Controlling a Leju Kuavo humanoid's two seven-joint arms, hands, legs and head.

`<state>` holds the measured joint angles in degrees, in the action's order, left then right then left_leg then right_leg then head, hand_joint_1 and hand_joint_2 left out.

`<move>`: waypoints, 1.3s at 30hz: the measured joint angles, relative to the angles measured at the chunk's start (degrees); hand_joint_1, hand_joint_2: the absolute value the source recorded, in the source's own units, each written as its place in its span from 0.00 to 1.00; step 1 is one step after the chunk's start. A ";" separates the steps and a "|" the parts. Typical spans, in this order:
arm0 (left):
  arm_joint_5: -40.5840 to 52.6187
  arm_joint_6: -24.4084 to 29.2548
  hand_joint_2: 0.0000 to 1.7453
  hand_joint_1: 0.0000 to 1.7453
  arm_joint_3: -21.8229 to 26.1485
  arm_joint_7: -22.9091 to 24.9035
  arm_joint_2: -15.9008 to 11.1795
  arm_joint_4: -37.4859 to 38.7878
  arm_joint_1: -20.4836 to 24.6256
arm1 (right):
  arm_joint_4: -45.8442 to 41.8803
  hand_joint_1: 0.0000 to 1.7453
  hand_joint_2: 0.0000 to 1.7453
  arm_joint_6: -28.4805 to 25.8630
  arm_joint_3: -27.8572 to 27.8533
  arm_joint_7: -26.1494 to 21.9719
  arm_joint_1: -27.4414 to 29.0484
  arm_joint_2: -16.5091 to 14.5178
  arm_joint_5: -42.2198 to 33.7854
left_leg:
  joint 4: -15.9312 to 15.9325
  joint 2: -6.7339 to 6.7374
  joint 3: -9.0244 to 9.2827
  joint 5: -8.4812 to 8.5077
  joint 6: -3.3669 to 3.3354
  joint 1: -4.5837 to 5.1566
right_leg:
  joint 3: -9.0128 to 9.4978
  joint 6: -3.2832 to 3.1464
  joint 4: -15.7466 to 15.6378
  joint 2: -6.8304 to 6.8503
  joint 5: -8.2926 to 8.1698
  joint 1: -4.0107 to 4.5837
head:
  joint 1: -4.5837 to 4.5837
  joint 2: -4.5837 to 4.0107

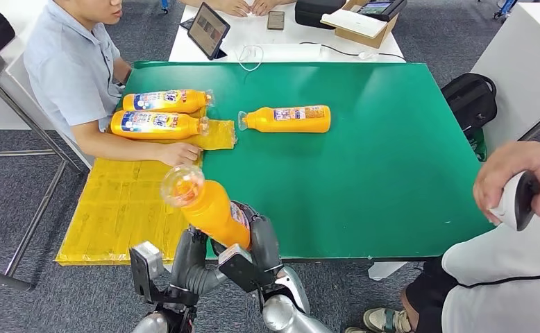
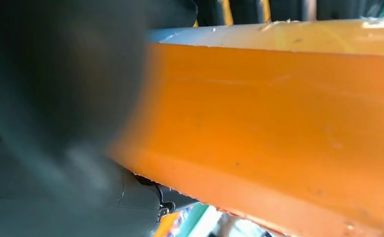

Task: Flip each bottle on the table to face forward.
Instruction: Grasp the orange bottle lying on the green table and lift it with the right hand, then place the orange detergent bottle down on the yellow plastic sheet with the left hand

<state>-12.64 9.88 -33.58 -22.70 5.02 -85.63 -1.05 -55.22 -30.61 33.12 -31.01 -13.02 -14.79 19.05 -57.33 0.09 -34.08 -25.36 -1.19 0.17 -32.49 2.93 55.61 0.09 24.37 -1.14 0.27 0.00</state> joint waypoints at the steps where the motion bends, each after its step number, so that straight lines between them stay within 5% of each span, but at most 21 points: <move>1: -2.71 -0.91 1.00 0.00 0.15 1.03 0.18 0.33 0.35 | 0.42 0.98 1.00 -0.94 0.49 0.18 -0.08 0.13 1.34 | 0.00 0.00 0.00 0.00 0.00 0.00 | 0.00 0.00 0.00 0.00 0.00 0.00 | 0.01 0.00; 11: -17.44 -5.87 1.00 0.00 1.84 5.21 0.51 2.88 1.25 | 5.06 0.99 1.00 -3.36 3.17 0.60 -1.47 1.35 6.18 | -0.01 0.03 0.00 0.00 0.00 0.00 | -0.04 0.00 0.00 -0.02 0.00 -0.01 | 0.02 0.00; 12: -17.80 -5.93 1.00 0.09 1.97 5.24 0.51 3.05 1.27 | 5.48 0.99 1.00 -3.33 3.35 0.58 -1.67 1.35 6.17 | -0.01 0.03 -0.01 0.00 0.00 0.00 | -0.05 0.00 0.00 -0.02 0.00 0.00 | 0.01 0.00; 15: -19.09 -6.11 1.00 0.78 2.16 5.28 0.53 3.58 1.47 | 6.79 0.97 1.00 -3.12 3.81 0.33 -2.41 1.21 5.81 | -0.01 0.03 -0.01 0.00 0.00 0.00 | -0.05 0.00 0.00 -0.02 -0.01 0.00 | 0.01 0.00; 16: -19.66 -6.25 1.00 0.94 2.19 5.27 0.54 3.78 1.58 | 7.26 0.90 1.00 -3.02 3.96 0.16 -2.71 1.12 5.58 | -0.01 0.03 0.00 0.00 0.00 0.00 | -0.05 0.00 0.00 -0.02 -0.01 0.00 | 0.01 0.00; 17: -20.26 -6.44 1.00 0.98 2.22 5.22 0.54 3.96 1.68 | 7.77 0.79 1.00 -2.86 4.12 -0.09 -3.03 0.99 5.23 | -0.01 0.03 0.00 0.00 0.00 0.00 | -0.05 0.00 0.00 -0.02 -0.01 0.00 | 0.01 0.00; 19: -21.34 -6.96 1.00 1.00 2.30 4.93 0.54 4.27 1.88 | 8.67 0.33 1.00 -2.38 4.39 -0.80 -3.69 0.67 4.15 | -0.01 0.03 0.00 0.00 0.00 0.00 | -0.05 0.00 0.00 -0.02 -0.01 0.00 | 0.02 0.00; 21: -22.20 -7.67 1.00 1.00 2.43 4.33 0.54 4.62 2.15 | 9.57 0.02 1.00 -1.63 4.61 -1.73 -4.39 0.30 2.70 | -0.01 0.04 0.00 0.01 0.00 0.00 | -0.05 0.00 0.00 -0.02 -0.01 0.00 | 0.02 0.00; 25: -23.87 -9.26 1.00 1.00 2.85 2.83 0.54 5.30 2.50 | 11.07 0.00 1.00 0.37 4.96 -3.32 -5.74 -0.29 0.30 | -0.01 0.04 0.00 0.01 0.01 0.00 | -0.05 0.00 0.00 -0.02 -0.01 0.00 | 0.01 0.00; 29: -26.37 -11.30 1.00 1.00 3.82 1.97 0.54 6.09 2.53 | 12.38 0.00 0.00 2.90 5.15 -4.07 -7.30 -0.64 -0.93 | -0.02 0.06 0.00 0.01 0.01 0.00 | -0.07 0.00 0.00 -0.02 -0.01 0.00 | 0.02 0.00; 39: -32.11 -15.92 1.00 1.00 6.02 3.14 0.70 6.82 2.66 | 14.13 0.00 0.00 0.70 6.34 -6.28 -7.86 -0.97 0.05 | -0.02 0.06 0.00 0.01 0.01 0.00 | -0.08 0.00 0.00 -0.02 -0.01 0.00 | 0.01 0.00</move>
<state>-44.75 -6.04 -27.56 -19.56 5.72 -78.81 1.61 -41.09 -29.91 39.46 -37.29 -20.88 -15.76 19.10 -57.35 0.15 -34.08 -25.35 -1.18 0.17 -32.57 2.93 55.62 0.07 24.36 -1.15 0.28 0.00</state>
